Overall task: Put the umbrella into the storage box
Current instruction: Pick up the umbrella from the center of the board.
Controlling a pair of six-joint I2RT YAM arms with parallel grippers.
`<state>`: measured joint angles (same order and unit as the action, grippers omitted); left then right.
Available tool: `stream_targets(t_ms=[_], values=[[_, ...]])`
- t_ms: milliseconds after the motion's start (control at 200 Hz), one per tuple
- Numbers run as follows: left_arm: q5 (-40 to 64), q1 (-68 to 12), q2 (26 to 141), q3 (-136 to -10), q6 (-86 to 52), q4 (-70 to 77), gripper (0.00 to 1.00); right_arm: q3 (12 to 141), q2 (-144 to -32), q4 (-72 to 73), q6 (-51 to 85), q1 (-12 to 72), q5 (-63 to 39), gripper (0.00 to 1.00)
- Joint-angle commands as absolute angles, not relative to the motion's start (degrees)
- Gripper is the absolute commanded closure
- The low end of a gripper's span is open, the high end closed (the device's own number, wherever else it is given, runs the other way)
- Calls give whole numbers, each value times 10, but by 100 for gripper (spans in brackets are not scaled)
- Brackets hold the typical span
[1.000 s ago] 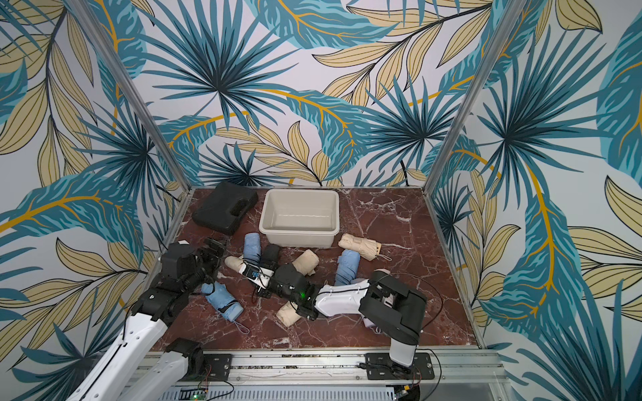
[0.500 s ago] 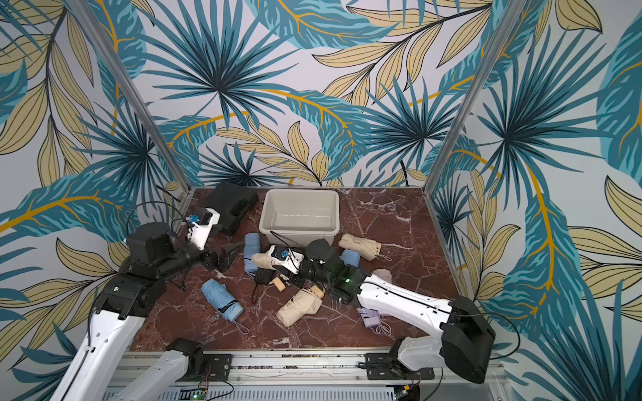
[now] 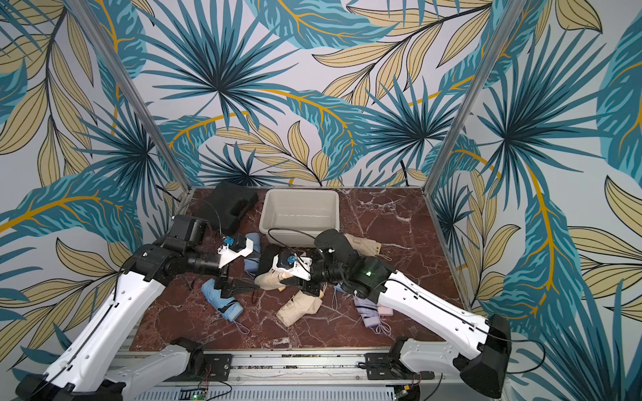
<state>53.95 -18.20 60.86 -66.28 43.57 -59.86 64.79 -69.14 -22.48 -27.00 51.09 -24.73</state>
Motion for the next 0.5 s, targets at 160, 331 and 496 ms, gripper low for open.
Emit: stream_targets(t_ms=[160, 331, 496], values=[[512, -198, 597, -632, 460, -585, 8, 683, -725, -131, -220, 513, -322, 100], [497, -198, 596, -632, 462, -577, 21, 684, -742, -65, -183, 513, -329, 100], [491, -198, 597, -635, 475, -585, 32, 696, -760, -64, -171, 513, -332, 100]])
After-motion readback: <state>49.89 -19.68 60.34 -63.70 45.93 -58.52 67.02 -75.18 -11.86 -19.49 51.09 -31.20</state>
